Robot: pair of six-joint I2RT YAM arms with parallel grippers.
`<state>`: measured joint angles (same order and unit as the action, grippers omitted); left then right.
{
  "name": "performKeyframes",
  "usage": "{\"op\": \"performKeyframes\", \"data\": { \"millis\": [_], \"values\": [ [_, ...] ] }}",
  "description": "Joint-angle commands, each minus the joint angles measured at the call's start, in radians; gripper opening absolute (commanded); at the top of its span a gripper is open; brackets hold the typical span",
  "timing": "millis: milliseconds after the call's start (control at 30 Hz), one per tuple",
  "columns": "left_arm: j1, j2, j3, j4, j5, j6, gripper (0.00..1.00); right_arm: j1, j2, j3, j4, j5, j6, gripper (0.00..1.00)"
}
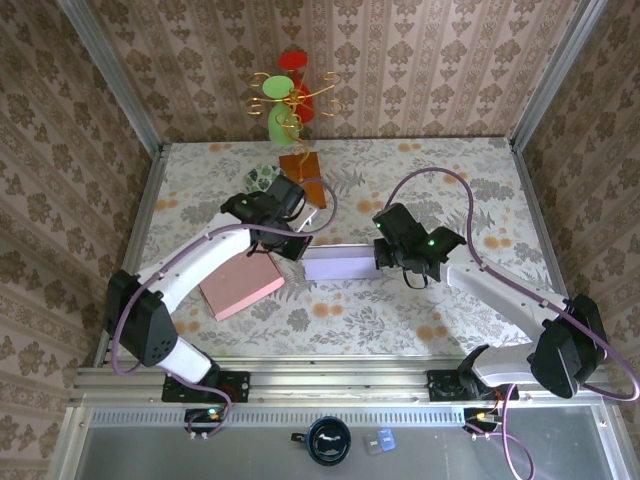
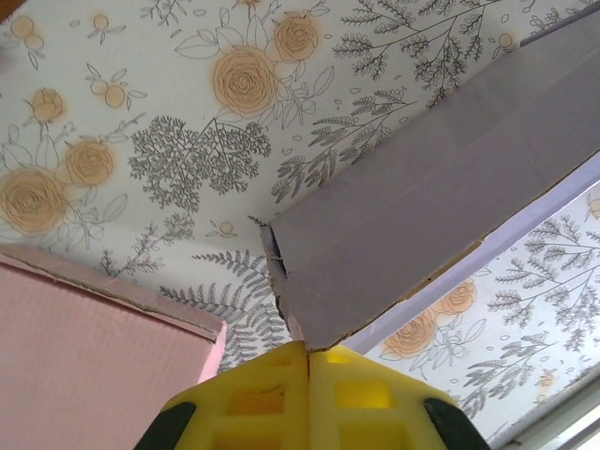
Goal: Fold the paper box
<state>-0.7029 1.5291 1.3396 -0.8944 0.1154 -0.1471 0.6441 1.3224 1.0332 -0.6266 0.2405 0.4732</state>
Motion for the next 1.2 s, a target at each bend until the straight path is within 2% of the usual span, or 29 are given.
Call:
{"op": "performKeyframes", "data": {
  "millis": [0, 233, 733, 1167],
  "values": [
    [-0.016, 0.019, 0.027, -0.032, 0.035, -0.103, 0.00, 0.000, 0.022, 0.015, -0.023, 0.006, 0.015, 0.00],
    [-0.016, 0.041, 0.059, -0.059, 0.053, -0.222, 0.00, 0.000, 0.019, 0.009, -0.022, 0.008, 0.019, 0.00],
    [0.021, 0.092, 0.121, -0.114, 0.149, -0.332, 0.00, 0.002, 0.019, 0.010, -0.025, 0.009, 0.021, 0.00],
    [0.033, 0.066, 0.056, -0.062, 0.131, -0.297, 0.00, 0.002, 0.010, -0.003, -0.009, 0.008, 0.020, 0.00]
  ]
}}
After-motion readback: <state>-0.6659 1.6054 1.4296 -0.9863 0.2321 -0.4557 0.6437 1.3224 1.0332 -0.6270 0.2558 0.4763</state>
